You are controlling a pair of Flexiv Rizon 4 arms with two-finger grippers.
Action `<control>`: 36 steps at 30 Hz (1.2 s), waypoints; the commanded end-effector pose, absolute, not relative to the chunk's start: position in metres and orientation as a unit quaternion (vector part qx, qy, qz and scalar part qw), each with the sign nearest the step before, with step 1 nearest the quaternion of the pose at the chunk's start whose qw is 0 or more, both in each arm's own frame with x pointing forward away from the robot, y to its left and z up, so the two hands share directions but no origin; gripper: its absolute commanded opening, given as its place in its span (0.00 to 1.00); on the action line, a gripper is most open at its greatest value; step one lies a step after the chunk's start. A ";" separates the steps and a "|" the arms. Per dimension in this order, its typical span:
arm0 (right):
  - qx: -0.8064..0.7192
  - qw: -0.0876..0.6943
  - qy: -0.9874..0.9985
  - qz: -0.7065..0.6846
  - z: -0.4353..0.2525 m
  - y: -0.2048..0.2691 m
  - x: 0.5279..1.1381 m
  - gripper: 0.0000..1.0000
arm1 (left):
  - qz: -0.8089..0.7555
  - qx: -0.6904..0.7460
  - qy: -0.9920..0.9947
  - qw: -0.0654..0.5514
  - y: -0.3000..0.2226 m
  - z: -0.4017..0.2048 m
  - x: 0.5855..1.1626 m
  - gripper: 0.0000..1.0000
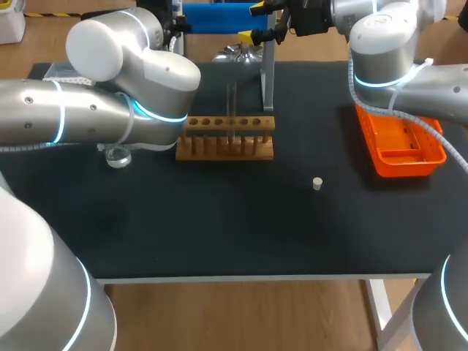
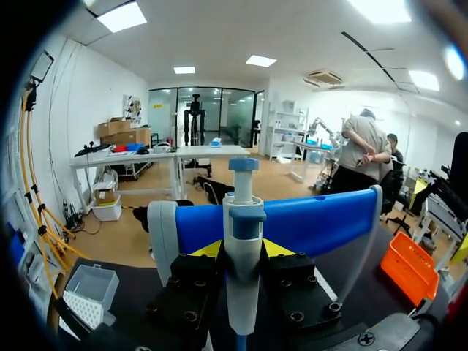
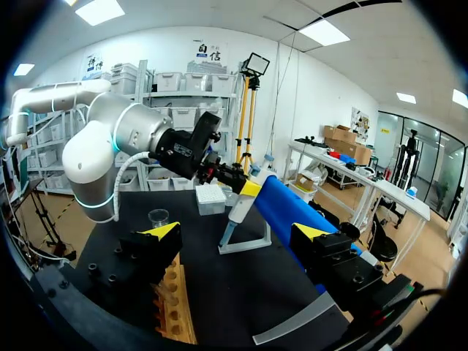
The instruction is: Invert the test tube, pick up the pipette, mount the tip to pipette, aspirate from beaker and dispense into the tube, eject the tip, return the pipette, and cap with the stopper.
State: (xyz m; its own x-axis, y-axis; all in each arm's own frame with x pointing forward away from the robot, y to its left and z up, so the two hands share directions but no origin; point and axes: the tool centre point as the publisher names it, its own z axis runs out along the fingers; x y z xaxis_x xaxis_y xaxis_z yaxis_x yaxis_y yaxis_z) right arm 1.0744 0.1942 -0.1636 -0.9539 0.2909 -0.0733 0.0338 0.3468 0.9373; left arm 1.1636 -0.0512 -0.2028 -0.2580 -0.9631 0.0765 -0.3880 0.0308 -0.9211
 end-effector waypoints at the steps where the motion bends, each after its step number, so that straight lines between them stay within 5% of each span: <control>1: 0.100 0.113 0.813 0.562 -0.163 0.193 1.074 1.00 | -0.456 -0.525 0.649 0.308 -0.050 -0.202 1.166 0.00; 12: 0.100 0.113 0.813 0.562 -0.163 0.193 1.074 1.00 | -0.456 -0.531 0.647 0.303 -0.050 -0.205 1.167 0.00; 13: 0.100 0.113 0.813 0.562 -0.163 0.193 1.074 1.00 | -0.456 -0.532 0.646 0.303 -0.050 -0.205 1.167 0.21; 15: 0.100 0.113 0.813 0.562 -0.163 0.193 1.074 1.00 | -0.456 -0.533 0.646 0.301 -0.050 -0.205 1.167 0.80; 16: 0.100 0.113 0.813 0.562 -0.163 0.193 1.074 1.00 | -0.456 -0.532 0.647 0.301 -0.050 -0.205 1.167 0.98; 36: 0.100 0.113 0.813 0.562 -0.163 0.193 1.074 1.00 | -0.470 -0.499 0.648 0.332 -0.059 -0.154 1.151 1.00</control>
